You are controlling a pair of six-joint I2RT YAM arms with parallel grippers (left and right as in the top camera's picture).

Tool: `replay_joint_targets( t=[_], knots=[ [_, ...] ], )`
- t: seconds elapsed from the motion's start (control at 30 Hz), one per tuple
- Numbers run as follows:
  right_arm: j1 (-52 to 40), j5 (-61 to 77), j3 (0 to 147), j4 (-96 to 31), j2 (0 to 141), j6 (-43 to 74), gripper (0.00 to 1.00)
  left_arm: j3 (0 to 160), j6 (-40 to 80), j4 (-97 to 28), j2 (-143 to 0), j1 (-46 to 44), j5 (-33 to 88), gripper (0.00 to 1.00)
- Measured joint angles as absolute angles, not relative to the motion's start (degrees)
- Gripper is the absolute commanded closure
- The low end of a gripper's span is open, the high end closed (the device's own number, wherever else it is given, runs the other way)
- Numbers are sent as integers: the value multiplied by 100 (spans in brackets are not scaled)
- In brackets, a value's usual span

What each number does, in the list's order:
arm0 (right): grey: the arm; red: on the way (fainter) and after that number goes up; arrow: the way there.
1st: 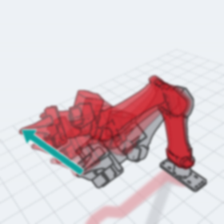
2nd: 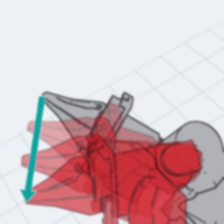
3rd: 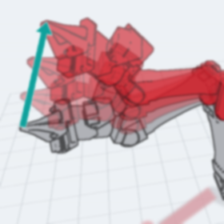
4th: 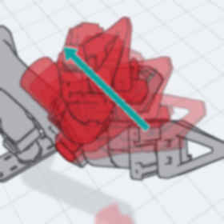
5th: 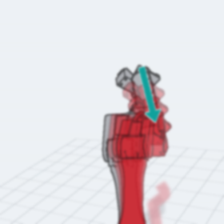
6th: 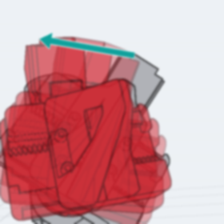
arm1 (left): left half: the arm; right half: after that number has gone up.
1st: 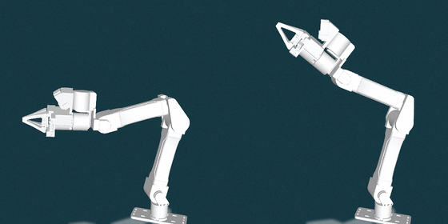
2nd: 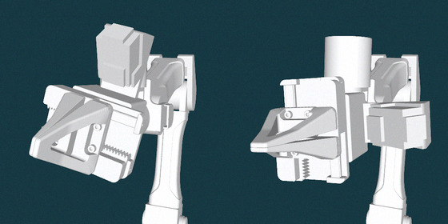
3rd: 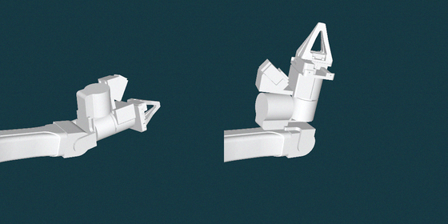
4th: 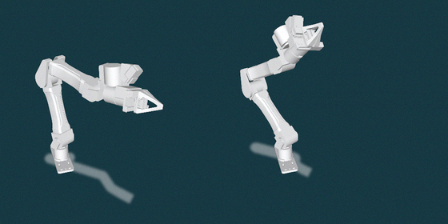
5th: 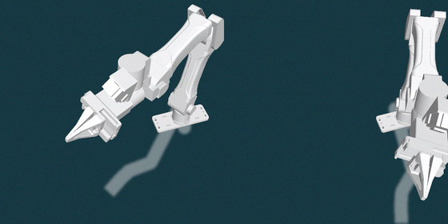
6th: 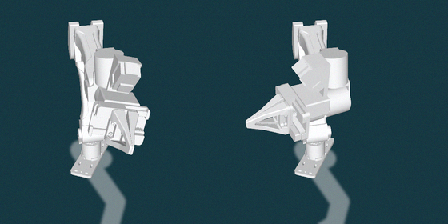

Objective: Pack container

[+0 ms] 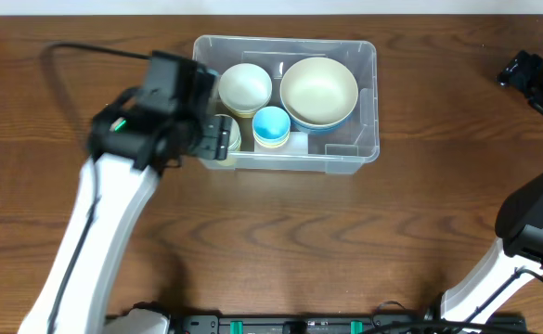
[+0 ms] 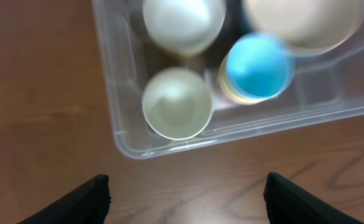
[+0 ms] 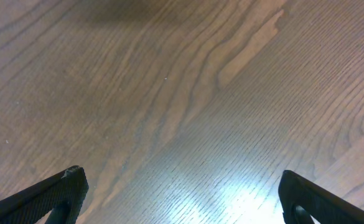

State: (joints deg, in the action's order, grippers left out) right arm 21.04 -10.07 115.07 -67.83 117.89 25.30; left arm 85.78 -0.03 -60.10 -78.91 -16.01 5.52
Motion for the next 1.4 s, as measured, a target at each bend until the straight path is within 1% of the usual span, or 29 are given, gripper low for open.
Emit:
replay_joint_targets(
  t=[0.07,0.1,0.17,0.23,0.27,0.4,0.43,0.57,0.6,0.8,0.93,1.13,1.4],
  knots=[
    [2104,-1007,11507,-6783,11789,2530,1,8650,1,-6025,-7439,-1599,554,21],
    [2104,-1007,11507,-6783,11789,2530,1,8676,14,-6031,-7277,-1599,554,23],
    [2104,-1007,11507,-6783,11789,2530,1,8737,54,-6099,-7039,-1601,556,36],
    [2104,-1007,11507,-6781,11789,2530,1,8748,167,-6243,-6997,-1599,539,46],
    [2104,-1007,11507,-6783,11789,2530,1,8742,167,-6318,-7015,-1601,504,53],
    [2104,-1007,11507,-6783,11789,2530,1,8619,355,-6370,-7373,-1535,-8,70],
    [2104,-1004,11507,-6781,11789,2530,1,8589,447,-6355,-7496,-1479,-148,73],
    [2104,-1007,11507,-6783,11789,2530,1,8556,740,-6066,-8103,-1059,-499,90],
    [2104,-1007,11507,-6781,11789,2530,1,8556,788,-6001,-8256,-945,-541,93],
    [2104,-1007,11507,-6783,11789,2530,1,8554,1017,-5865,-9297,-228,-635,94],
    [2104,-1007,11507,-6781,11789,2530,1,8543,1072,-5865,-9918,106,-440,94],
    [2104,-1007,11507,-6781,11789,2530,1,8532,1072,-5804,-10366,99,-95,94],
    [2104,-1007,11507,-6781,11789,2530,1,8530,1072,-5542,-10422,-40,51,94]
  ],
)
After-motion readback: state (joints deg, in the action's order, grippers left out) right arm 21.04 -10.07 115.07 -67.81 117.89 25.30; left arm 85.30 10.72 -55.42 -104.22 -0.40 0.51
